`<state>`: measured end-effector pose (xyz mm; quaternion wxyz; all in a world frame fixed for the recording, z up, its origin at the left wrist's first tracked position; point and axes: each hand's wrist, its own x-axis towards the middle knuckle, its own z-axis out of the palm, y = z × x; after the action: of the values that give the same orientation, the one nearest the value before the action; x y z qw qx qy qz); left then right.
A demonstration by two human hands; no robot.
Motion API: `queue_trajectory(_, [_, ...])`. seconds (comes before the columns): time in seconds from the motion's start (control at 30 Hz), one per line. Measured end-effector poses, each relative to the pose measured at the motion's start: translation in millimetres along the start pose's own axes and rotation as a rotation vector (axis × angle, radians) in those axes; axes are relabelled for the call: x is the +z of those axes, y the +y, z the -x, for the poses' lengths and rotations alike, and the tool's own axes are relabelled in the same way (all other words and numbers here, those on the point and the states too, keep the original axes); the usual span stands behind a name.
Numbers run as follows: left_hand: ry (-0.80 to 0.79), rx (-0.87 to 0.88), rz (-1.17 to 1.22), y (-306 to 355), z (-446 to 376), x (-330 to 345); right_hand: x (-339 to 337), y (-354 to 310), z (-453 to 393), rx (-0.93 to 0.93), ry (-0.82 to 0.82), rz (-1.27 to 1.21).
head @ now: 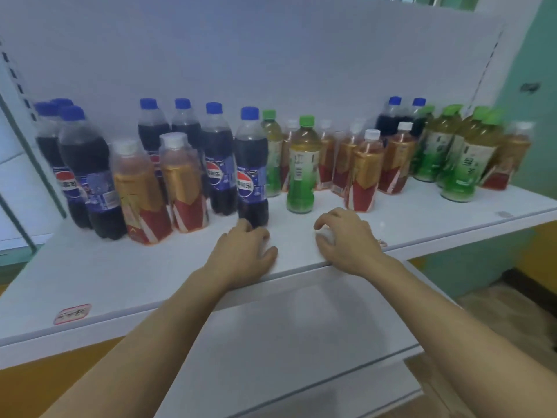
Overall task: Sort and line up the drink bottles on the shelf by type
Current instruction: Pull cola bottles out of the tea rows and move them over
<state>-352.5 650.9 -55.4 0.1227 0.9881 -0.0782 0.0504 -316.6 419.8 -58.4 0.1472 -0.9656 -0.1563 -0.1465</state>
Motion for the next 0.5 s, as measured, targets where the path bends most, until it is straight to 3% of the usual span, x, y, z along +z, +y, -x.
queue_trajectory(0.17, [0.181, -0.028, 0.033, 45.1, -18.9, 17.1, -10.5, 62.1, 0.4, 0.080, -0.005, -0.015])
queue_trajectory(0.3, [0.111, 0.094, 0.067, 72.0, -45.7, 28.6, -13.2, 91.4, -1.8, 0.049, 0.012, -0.133])
queue_trajectory(0.5, [0.080, 0.084, 0.040, 83.4, -77.5, 42.0, -8.1, 108.6, 2.1, 0.011, 0.032, -0.194])
